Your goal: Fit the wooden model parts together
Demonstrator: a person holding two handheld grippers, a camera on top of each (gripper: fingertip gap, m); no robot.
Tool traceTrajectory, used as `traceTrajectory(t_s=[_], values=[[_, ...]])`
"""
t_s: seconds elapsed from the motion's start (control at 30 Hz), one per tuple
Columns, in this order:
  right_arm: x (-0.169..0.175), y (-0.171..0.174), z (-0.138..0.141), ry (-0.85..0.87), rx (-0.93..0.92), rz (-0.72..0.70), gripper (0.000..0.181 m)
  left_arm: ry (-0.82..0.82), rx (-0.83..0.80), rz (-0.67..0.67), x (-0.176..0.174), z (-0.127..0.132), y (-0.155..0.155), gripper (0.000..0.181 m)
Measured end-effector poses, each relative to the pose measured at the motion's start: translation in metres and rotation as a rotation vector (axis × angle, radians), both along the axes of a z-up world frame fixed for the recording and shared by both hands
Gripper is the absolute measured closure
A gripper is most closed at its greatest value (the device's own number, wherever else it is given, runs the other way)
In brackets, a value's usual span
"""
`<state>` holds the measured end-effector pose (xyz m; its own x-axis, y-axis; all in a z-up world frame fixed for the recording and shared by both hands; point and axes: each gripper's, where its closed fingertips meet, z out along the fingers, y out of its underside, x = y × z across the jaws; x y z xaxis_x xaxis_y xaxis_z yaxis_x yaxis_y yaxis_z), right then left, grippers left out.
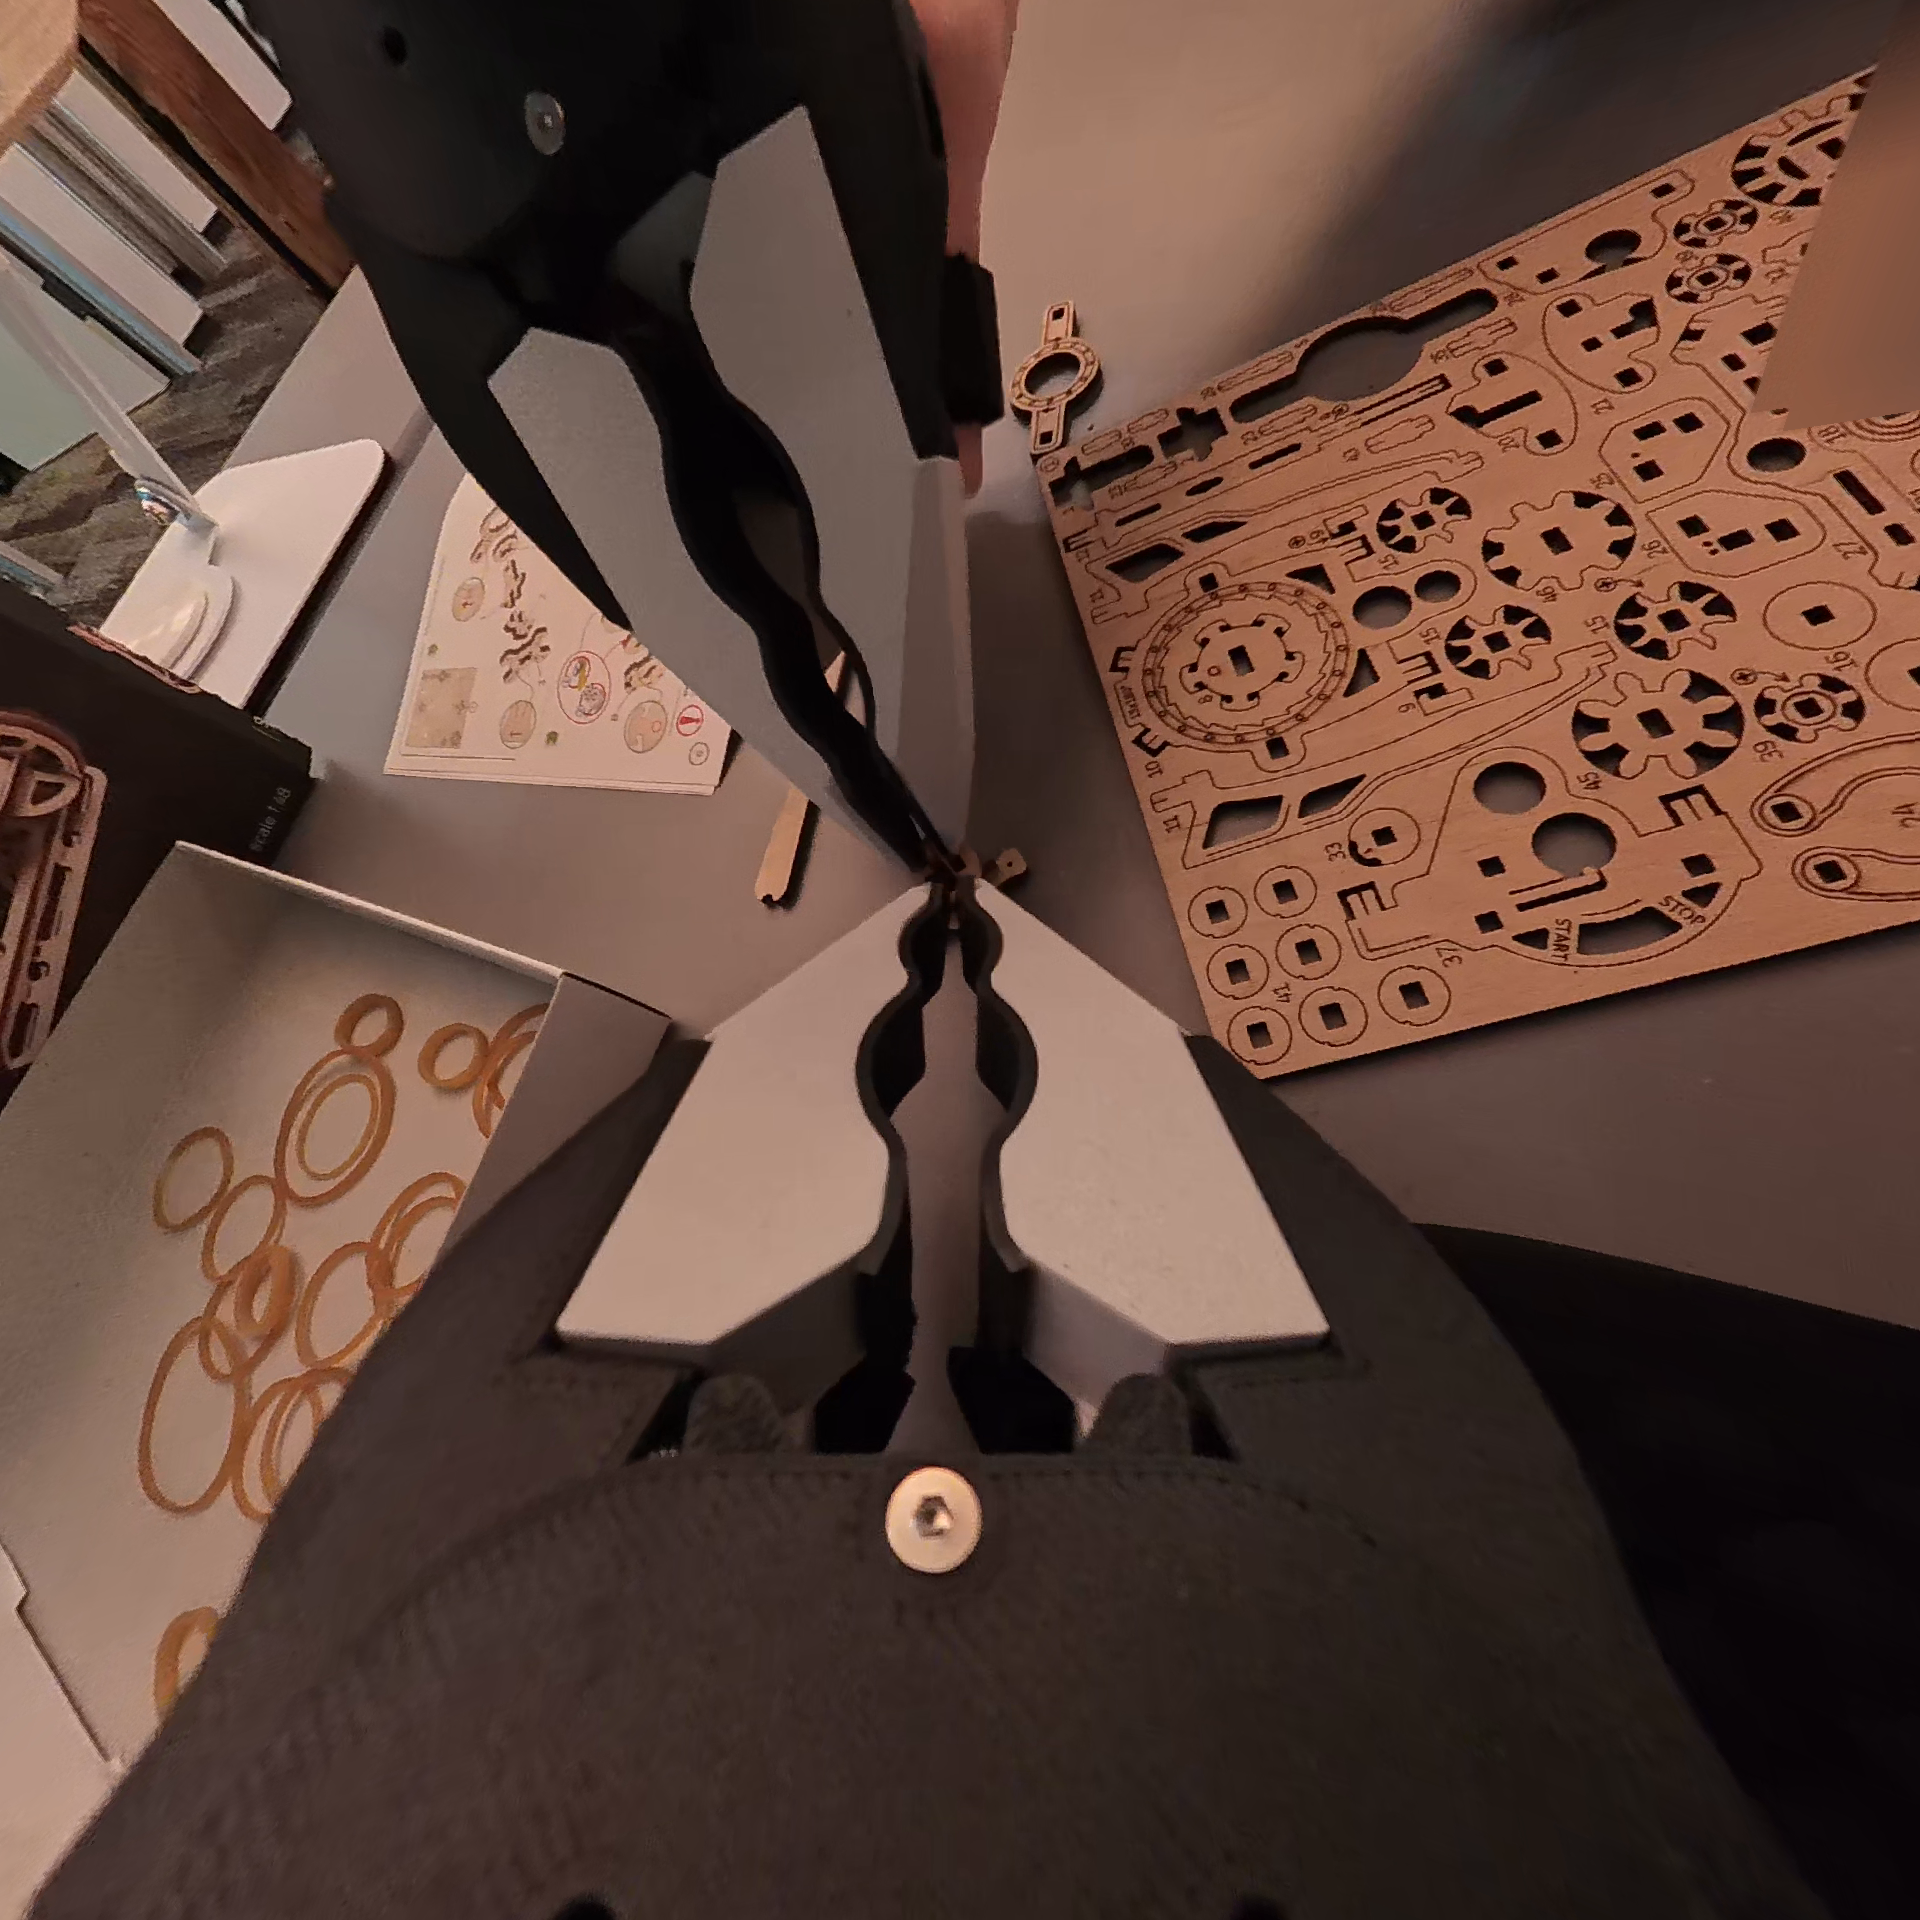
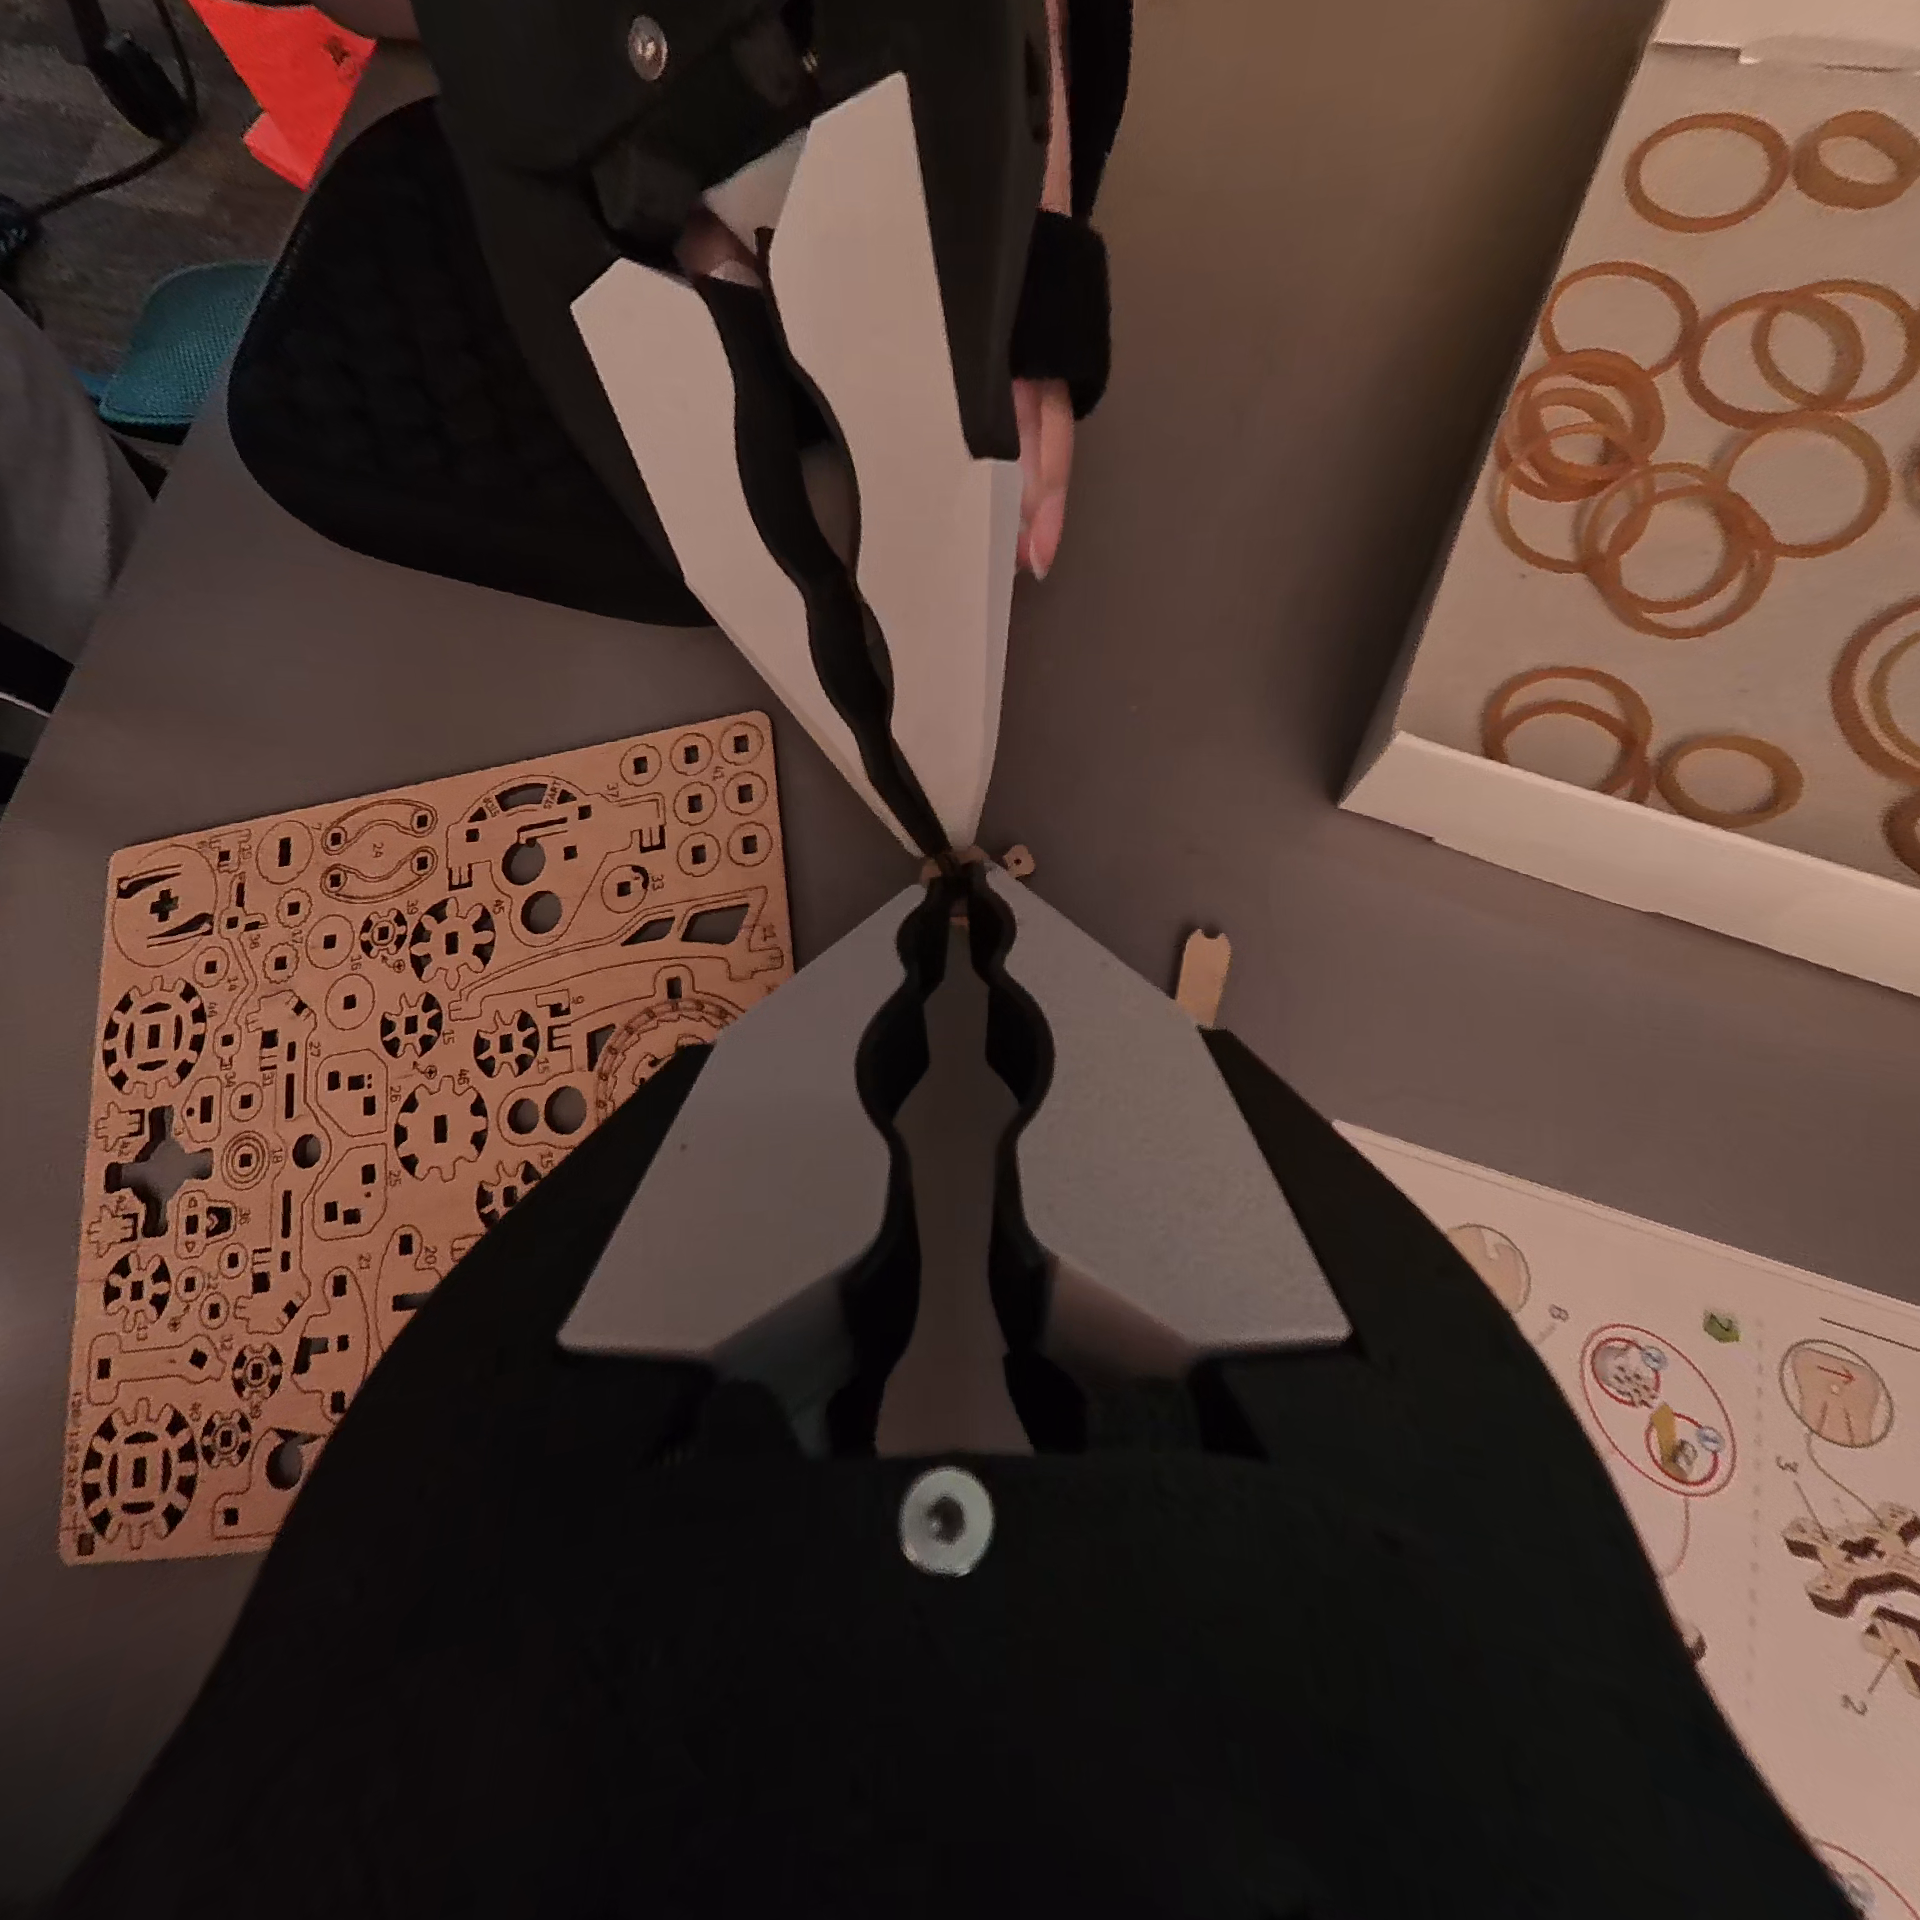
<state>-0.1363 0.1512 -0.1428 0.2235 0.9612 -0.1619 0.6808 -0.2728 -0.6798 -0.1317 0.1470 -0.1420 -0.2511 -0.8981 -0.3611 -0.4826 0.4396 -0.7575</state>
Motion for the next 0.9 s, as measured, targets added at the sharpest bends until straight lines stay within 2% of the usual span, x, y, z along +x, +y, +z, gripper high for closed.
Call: traceTrajectory(t_s=[0.47,0.9], values=[[0.0016,-0.0015,-0.0014,0.034,-0.032,0.008,0.175,0.007,-0.024,-0.003,0.0001,-0.0001,-0.0008,0.181],[0.0012,-0.0015,-0.0009,0.038,0.029,0.009,0.175,0.010,-0.039,-0.003,0.0006,0.0001,-0.0012,0.181]])
